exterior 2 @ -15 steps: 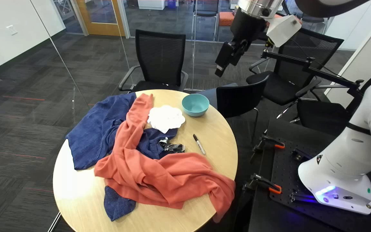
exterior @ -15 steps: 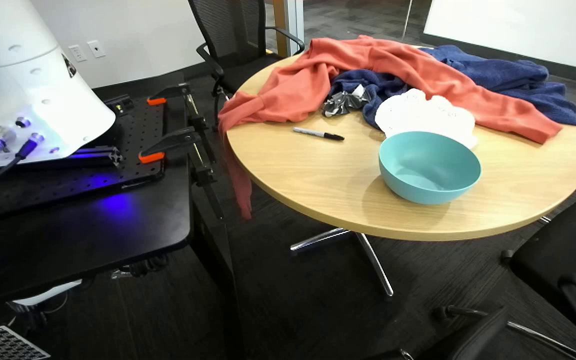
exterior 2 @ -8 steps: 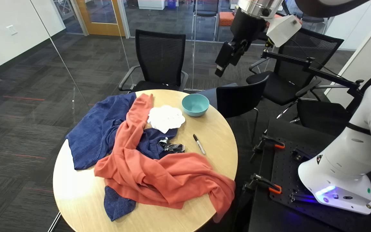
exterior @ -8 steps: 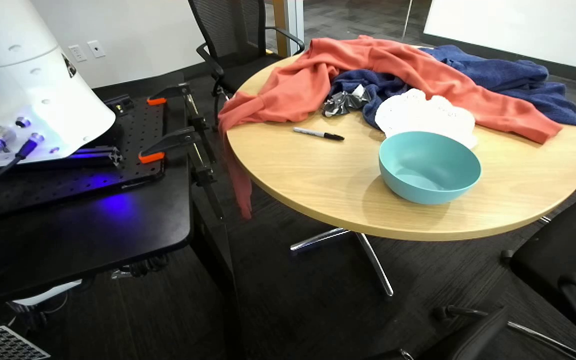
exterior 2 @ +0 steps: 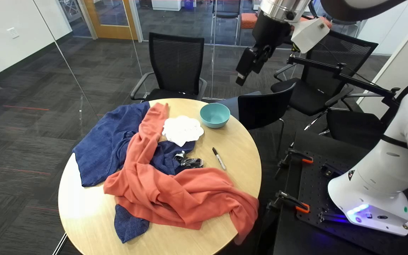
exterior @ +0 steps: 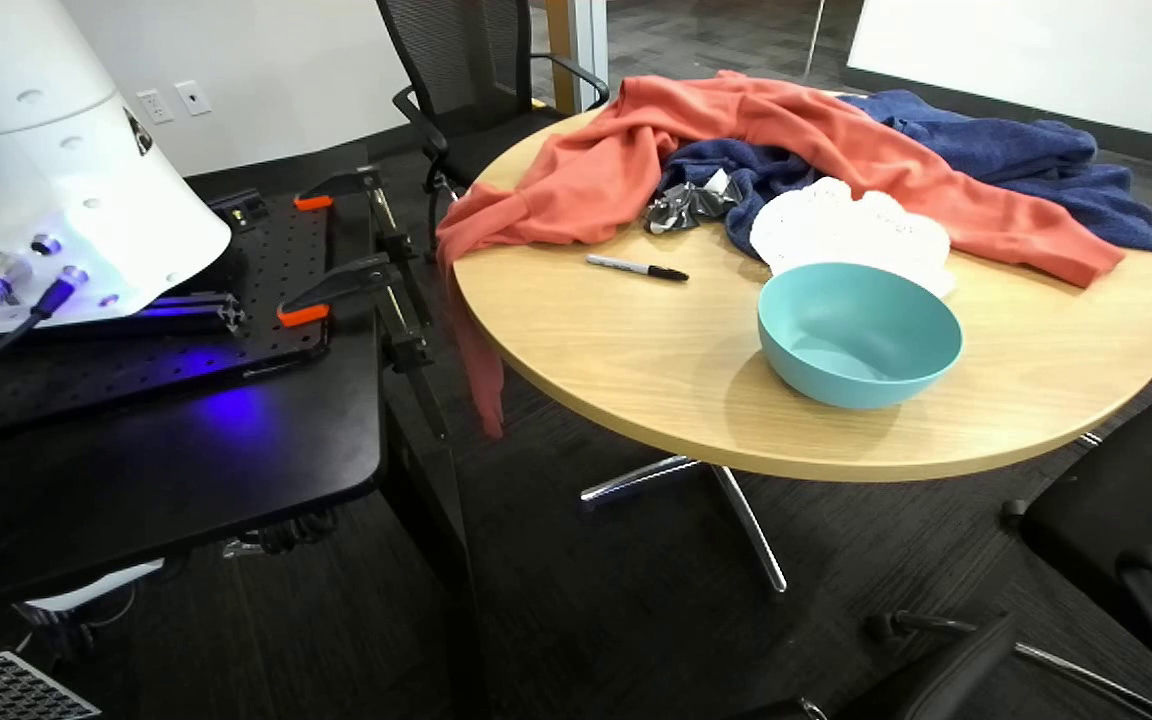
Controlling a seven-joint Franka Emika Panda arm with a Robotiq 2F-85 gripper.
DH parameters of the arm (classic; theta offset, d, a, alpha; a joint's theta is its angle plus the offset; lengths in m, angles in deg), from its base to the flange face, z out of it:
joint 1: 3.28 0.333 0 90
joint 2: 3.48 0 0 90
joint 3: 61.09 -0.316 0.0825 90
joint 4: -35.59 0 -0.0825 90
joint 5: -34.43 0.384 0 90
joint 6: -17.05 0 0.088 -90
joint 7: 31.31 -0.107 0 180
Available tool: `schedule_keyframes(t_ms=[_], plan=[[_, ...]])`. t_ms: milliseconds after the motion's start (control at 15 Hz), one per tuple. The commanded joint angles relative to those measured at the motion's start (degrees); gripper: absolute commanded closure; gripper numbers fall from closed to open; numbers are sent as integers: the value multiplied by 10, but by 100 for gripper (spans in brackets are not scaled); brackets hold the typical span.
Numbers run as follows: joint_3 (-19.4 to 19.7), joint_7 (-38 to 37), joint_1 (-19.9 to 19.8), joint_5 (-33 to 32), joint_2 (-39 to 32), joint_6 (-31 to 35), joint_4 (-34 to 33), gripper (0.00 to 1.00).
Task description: Pick up the pen and put it in the bowl
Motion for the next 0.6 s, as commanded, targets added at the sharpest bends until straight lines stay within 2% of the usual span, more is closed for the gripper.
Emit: schedule_keyframes(t_ms=[0,133,533], plan=[[-3,-20,-10,-2,-47,41,0,0],[-2,-31,-14,1,-79,72,3,0],[-16,-150,-30,-9,-193,154,12,0]])
